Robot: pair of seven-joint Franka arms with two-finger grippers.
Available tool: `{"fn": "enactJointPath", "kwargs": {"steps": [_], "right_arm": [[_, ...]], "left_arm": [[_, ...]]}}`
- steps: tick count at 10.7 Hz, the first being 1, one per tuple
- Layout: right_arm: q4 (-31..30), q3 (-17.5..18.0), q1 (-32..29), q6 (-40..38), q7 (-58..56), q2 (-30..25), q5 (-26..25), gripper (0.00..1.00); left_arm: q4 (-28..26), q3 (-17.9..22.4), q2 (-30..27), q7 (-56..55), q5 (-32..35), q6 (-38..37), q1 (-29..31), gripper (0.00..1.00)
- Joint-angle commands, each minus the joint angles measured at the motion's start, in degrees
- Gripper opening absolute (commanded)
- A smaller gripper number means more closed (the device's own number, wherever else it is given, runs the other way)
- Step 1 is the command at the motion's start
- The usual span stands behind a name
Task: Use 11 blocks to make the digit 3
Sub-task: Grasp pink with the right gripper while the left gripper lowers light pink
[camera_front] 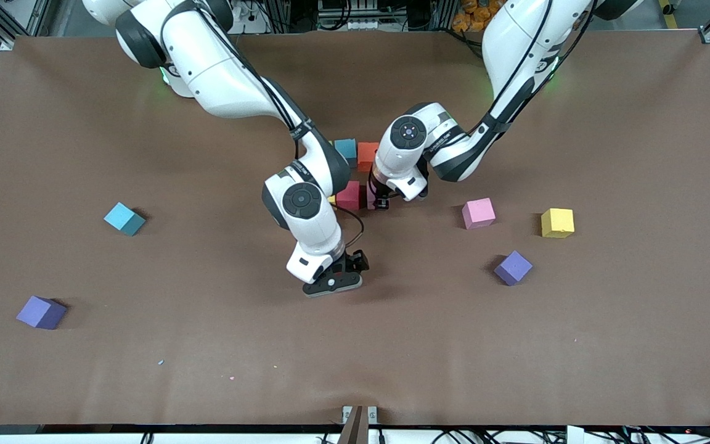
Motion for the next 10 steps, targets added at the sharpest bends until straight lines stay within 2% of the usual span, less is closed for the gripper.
{"fn": "enactJointPath", "kwargs": {"steps": [1,8,9,10], "right_arm": [[1.8,-0.2,0.7,0.5,1.0,1.8,-1.3,1.0],[0.9,-0.2,1.5,4.0,1.0,3.2,-1.6,1.0],[0.9,-0.2,1.5,4.0,0.8,3.2,-1.6,0.88],[0.9,-0.2,1.5,4.0,0.7,3.2,-1.6,0.69]], "left_arm": [[1.5,0.5,3.5,-0.3,0.0,0.9,-1.5,0.0],[3.1,0.5,4.4,-0.2,-0.1,0.9,-2.0,0.01],[3.4,0.5,4.6,-0.2,-0.1,0.9,-2.3,0.01],[3.5,0.5,4.9,-0.2,-0.1,0.9,-2.3,0.01]]}}
